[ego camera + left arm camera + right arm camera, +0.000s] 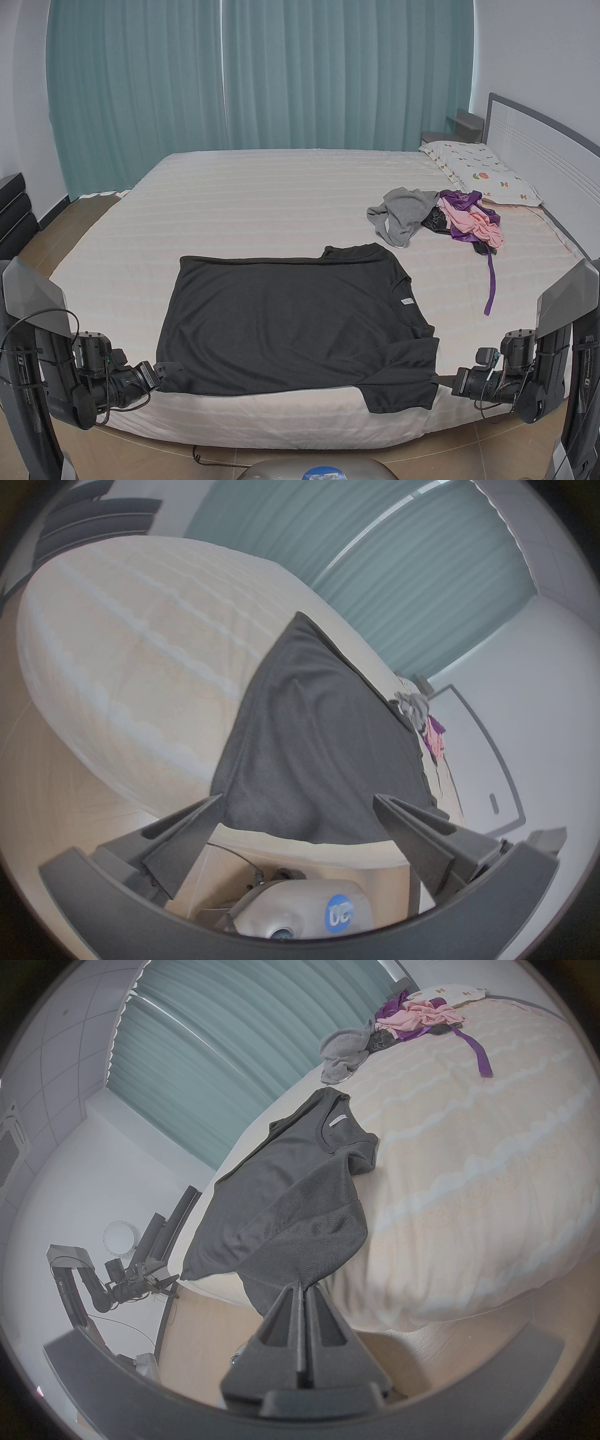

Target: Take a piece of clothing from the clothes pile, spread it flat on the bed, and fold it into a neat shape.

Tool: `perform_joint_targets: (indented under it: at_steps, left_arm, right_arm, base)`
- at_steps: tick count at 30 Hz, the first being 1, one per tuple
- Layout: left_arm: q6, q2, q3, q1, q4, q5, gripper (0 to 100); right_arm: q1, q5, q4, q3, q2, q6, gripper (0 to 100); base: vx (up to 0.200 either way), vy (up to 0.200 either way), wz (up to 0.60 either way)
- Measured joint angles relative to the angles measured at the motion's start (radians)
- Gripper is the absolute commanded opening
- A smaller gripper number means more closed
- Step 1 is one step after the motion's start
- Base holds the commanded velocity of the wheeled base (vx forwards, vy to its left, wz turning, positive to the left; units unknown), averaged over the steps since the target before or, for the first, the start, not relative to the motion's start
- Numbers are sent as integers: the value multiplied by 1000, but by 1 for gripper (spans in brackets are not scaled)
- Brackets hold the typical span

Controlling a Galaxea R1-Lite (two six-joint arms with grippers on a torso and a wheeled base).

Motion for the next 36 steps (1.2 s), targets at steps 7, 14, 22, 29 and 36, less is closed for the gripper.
perform_joint_targets:
  at_steps: [7,14,22,29,36]
  left_arm:
    - [131,41,-1,-13,1,34,100]
    - [133,71,2,-19,1,109,100]
    - [133,100,-39,-44,0,159,100]
    - [131,116,-70,-49,6,164,0]
    - [131,117,-17,-36,-10,174,0]
  right_arm:
    - [7,0,0,-1,0,0,0]
    - [8,0,0,-4,2,0,0]
    - [13,-1,0,-6,5,0,0]
    - [13,-2,0,-7,5,0,0]
    - [7,-2,0,-10,3,0,0]
  base:
    - [0,0,0]
    - [0,0,0]
    - [0,0,0]
    - [0,0,0]
    - [0,0,0]
